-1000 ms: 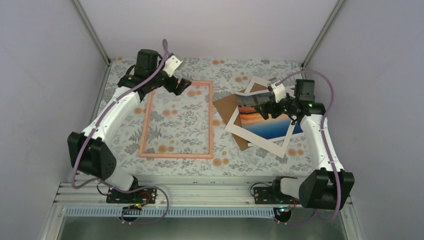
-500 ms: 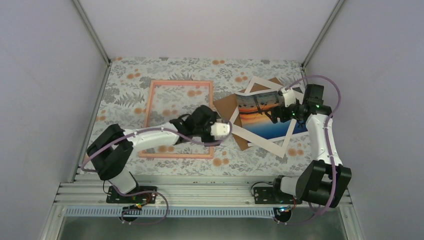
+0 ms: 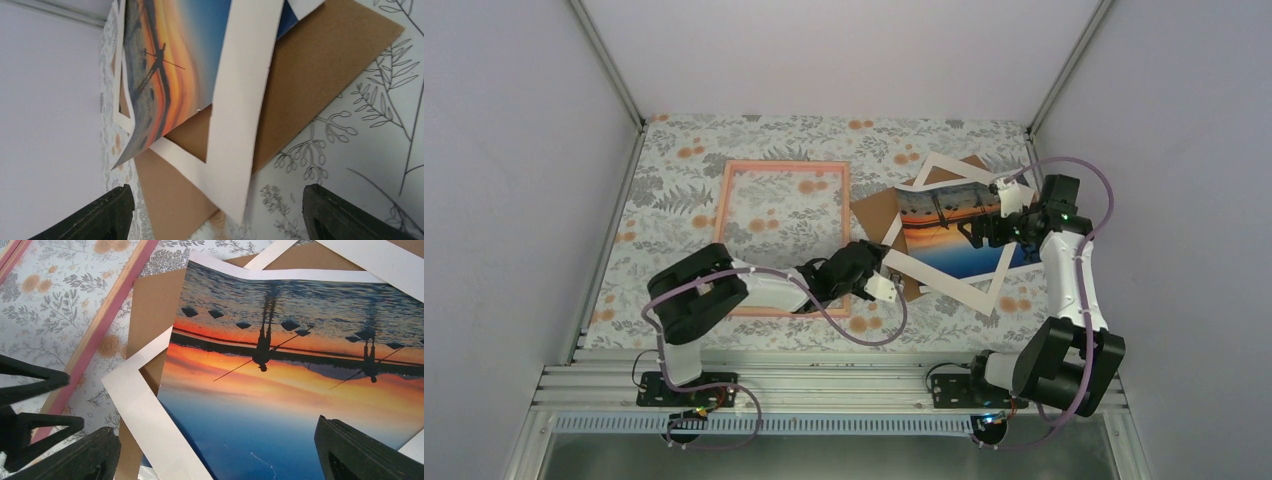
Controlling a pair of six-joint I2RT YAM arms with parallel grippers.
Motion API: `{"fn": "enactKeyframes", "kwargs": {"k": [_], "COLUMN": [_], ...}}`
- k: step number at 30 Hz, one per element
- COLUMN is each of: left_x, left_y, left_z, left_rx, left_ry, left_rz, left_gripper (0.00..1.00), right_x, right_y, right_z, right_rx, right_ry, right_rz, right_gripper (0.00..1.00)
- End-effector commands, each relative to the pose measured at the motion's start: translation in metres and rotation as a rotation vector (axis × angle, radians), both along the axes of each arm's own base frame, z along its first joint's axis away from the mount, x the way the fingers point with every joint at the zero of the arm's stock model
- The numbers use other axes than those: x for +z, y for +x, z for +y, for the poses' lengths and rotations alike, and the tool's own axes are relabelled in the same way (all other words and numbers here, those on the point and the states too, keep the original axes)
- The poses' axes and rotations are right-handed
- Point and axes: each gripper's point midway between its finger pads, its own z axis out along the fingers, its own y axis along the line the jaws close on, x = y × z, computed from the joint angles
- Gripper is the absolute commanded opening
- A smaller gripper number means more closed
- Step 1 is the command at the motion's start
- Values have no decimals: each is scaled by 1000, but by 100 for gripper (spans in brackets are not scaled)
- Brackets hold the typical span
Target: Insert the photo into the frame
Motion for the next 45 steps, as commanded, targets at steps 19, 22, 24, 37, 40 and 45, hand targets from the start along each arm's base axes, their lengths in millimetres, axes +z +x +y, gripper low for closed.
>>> {"fn": "enactKeyframes", "kwargs": {"k": [19,22,24,37,40,45], "left_x": [-8,-17,-22,-33,-21,1], "left_y": [18,22,23,26,31,44], "left_z": [-48,-51,-51,-61,-68,-75], "left_rx": [-18,-15,-25,-34,-12,47], "left_ry": [-26,-12,7,20,-15,-67], "left_rz": [-170,-199,-234,-274,-256,-161], "left_gripper": [68,62,61,53,43,17], "right_x": [1,2,2,0,0,13], "right_y": [-7,-7,-8,-5,-5,-3], "right_z": [-8,-9,-10,-13,-14,-14], "right_rx": [-26,-29,-31,-38,-40,-40], "right_ry": [34,34,31,46,46,47], "right_rz": [-15,-16,-16,-8,-7,-31], "right_gripper": [96,95,95,94,94,94]}}
